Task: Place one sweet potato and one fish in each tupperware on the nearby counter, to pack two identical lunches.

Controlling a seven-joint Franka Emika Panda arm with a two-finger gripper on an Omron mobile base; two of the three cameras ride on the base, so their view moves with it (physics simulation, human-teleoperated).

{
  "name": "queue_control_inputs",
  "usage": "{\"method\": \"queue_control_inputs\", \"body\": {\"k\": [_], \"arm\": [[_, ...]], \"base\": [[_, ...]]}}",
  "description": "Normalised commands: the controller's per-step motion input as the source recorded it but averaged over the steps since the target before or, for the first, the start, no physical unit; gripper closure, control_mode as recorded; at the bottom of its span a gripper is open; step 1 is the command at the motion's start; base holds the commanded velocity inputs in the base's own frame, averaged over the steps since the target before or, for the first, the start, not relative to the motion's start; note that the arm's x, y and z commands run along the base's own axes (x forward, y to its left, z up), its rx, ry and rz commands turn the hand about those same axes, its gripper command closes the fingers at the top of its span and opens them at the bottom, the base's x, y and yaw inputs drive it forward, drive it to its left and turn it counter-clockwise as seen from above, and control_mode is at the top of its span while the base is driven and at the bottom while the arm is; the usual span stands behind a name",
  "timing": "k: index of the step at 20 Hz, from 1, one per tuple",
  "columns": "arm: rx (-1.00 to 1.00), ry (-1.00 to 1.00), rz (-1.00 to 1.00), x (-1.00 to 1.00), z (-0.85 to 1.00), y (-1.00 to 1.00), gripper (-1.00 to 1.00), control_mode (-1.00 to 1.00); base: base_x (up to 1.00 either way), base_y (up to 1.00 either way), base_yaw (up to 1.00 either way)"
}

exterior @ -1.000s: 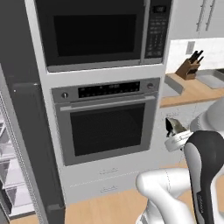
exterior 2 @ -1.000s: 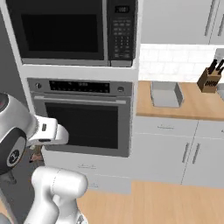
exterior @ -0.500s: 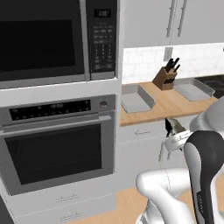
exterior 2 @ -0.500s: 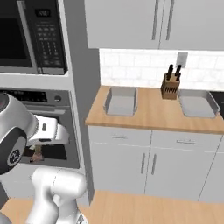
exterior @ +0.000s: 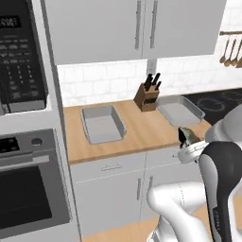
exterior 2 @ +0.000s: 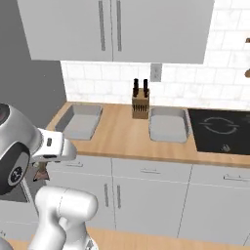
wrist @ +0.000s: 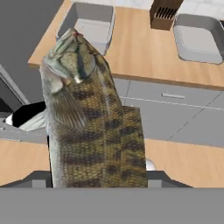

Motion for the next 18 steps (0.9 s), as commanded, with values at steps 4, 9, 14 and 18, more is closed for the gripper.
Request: {"method": "queue_control_inputs", "body": {"k": [4,9,14,18], "arm": [[0.00,0.00,0.00,0.00,0.00,0.00,1.00,1.00],[0.00,0.00,0.00,0.00,0.00,0.00,1.00,1.00],[0.00,0.00,0.00,0.00,0.00,0.00,1.00,1.00],[0.01,0.00,0.04,0.47,-0.51,-0.17,1.00,-1.00]], "base": [[0.75,-0.81,0.00],[0.72,-0.41,0.02],[0.63,0.00,0.06],[0.00,0.00,0.00]]}}
